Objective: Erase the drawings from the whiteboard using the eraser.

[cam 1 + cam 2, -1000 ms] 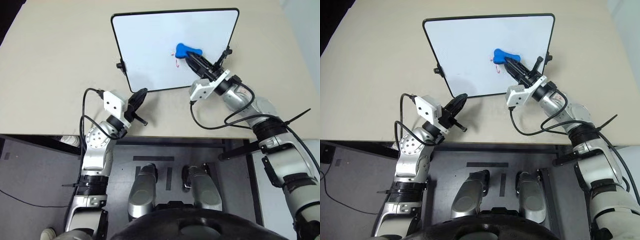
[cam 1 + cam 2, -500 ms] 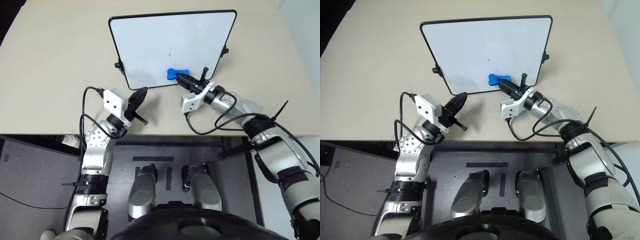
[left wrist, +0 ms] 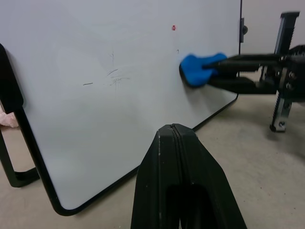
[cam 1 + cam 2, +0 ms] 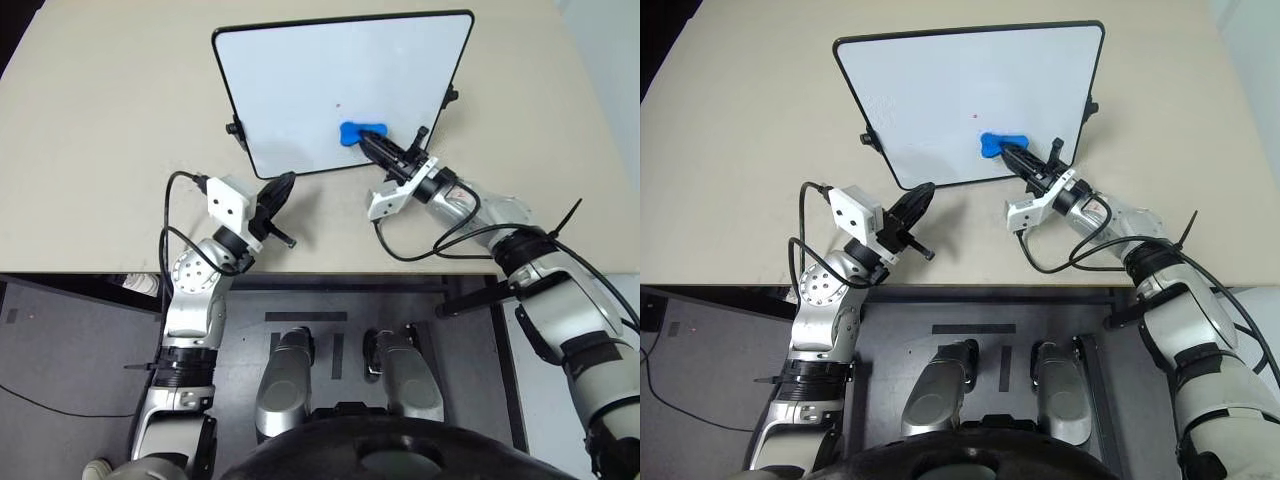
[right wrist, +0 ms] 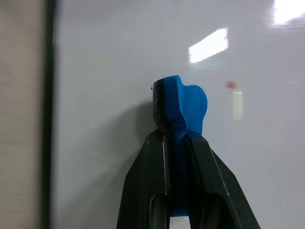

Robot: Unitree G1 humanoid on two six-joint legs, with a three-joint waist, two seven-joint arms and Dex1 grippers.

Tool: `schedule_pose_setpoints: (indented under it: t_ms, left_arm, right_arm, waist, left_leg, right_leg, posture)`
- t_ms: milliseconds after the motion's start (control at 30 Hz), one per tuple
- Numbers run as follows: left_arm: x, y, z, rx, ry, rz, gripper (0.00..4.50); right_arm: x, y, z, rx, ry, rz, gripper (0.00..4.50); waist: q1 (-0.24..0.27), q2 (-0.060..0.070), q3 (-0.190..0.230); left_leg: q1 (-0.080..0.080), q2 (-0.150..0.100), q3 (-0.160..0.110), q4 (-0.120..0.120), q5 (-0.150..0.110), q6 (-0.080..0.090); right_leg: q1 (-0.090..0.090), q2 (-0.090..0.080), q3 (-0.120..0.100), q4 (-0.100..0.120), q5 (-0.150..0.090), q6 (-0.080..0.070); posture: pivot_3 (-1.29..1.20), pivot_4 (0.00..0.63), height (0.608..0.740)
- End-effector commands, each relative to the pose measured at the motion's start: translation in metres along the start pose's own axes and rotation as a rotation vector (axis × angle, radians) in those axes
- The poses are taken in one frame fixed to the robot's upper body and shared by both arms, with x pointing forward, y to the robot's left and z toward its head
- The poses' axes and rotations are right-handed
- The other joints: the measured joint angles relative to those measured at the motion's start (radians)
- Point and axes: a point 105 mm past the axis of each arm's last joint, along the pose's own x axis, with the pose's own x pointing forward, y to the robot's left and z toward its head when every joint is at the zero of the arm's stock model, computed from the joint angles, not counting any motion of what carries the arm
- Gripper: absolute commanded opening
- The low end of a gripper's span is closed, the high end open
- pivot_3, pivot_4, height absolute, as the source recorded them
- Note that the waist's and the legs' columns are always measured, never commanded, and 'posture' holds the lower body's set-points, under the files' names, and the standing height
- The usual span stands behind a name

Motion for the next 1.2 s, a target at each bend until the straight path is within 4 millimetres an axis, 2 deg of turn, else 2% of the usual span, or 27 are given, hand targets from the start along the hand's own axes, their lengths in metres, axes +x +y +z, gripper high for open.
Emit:
schedule_pose_setpoints:
  t_ms: [33, 233, 300, 567, 733, 867, 1033, 1200]
  left_arm:
    - [0.003, 0.001, 0.011, 0.025, -0.045, -0.003, 0.0]
    - [0.003, 0.001, 0.011, 0.026, -0.046, -0.005, 0.0]
    - [0.003, 0.0, 0.011, 0.026, -0.046, -0.006, 0.0]
    - [0.004, 0.0, 0.011, 0.024, -0.049, -0.008, 0.0]
    - [0.005, 0.0, 0.011, 0.025, -0.051, -0.01, 0.0]
    - [0.006, 0.0, 0.011, 0.025, -0.053, -0.012, 0.0]
    - [0.007, -0.001, 0.011, 0.026, -0.054, -0.017, 0.0]
    - [0.006, -0.002, 0.012, 0.029, -0.057, -0.015, 0.0]
  right_arm:
    - [0.01, -0.051, -0.017, -0.069, 0.053, -0.191, 0.11]
    - [0.017, -0.062, -0.006, -0.062, 0.005, -0.241, 0.11]
    - [0.02, -0.058, -0.003, -0.06, -0.003, -0.213, 0.11]
    - [0.014, 0.002, 0.007, 0.018, -0.02, 0.054, 0.11]
    - [0.012, 0.016, 0.011, 0.043, -0.026, 0.122, 0.11]
    - [0.011, 0.019, 0.011, 0.044, -0.022, 0.139, 0.11]
    - [0.017, -0.001, 0.005, 0.013, -0.005, 0.049, 0.11]
    - [0.004, 0.011, 0.004, 0.078, -0.003, 0.124, 0.11]
  waist:
    - [0.0, 0.0, 0.0]
    - [0.0, 0.0, 0.0]
    - [0.0, 0.0, 0.0]
    - [-0.012, 0.0, 0.0]
    - [-0.011, 0.0, 0.0]
    - [-0.01, 0.0, 0.0]
    - [-0.01, 0.0, 0.0]
    - [-0.009, 0.0, 0.0]
  left_leg:
    - [0.0, 0.0, 0.0, 0.0, 0.0, 0.0]
    - [0.0, 0.001, 0.001, 0.0, 0.0, 0.0]
    - [0.0, 0.001, 0.001, 0.0, 0.0, 0.0]
    - [0.002, 0.003, 0.002, 0.0, -0.001, -0.001]
    - [0.002, 0.003, 0.002, -0.001, -0.001, -0.001]
    - [0.001, 0.004, 0.002, -0.001, -0.001, -0.001]
    - [0.001, 0.004, 0.003, -0.001, -0.001, -0.001]
    - [0.001, 0.004, 0.003, -0.001, -0.001, -0.001]
  right_leg:
    - [0.0, 0.0, 0.0, 0.0, 0.0, 0.0]
    - [0.0, 0.0, 0.0, 0.0, 0.001, 0.0]
    - [0.0, 0.0, 0.0, 0.0, 0.0, 0.001]
    - [0.001, 0.001, 0.0, -0.002, 0.0, 0.002]
    - [0.001, 0.001, 0.0, -0.002, -0.001, 0.004]
    - [0.0, 0.001, 0.0, -0.002, -0.002, 0.005]
    - [0.0, 0.001, 0.0, -0.002, 0.0, 0.003]
    - [-0.001, 0.001, 0.0, -0.002, 0.001, 0.001]
  posture:
    - [0.0, 0.15, 0.74]
    - [0.0, 0.15, 0.74]
    - [0.0, 0.15, 0.74]
    - [0.0, 0.15, 0.74]
    - [0.0, 0.15, 0.74]
    - [0.0, 0.15, 0.74]
    - [0.0, 0.15, 0.74]
    - [0.0, 0.15, 0.74]
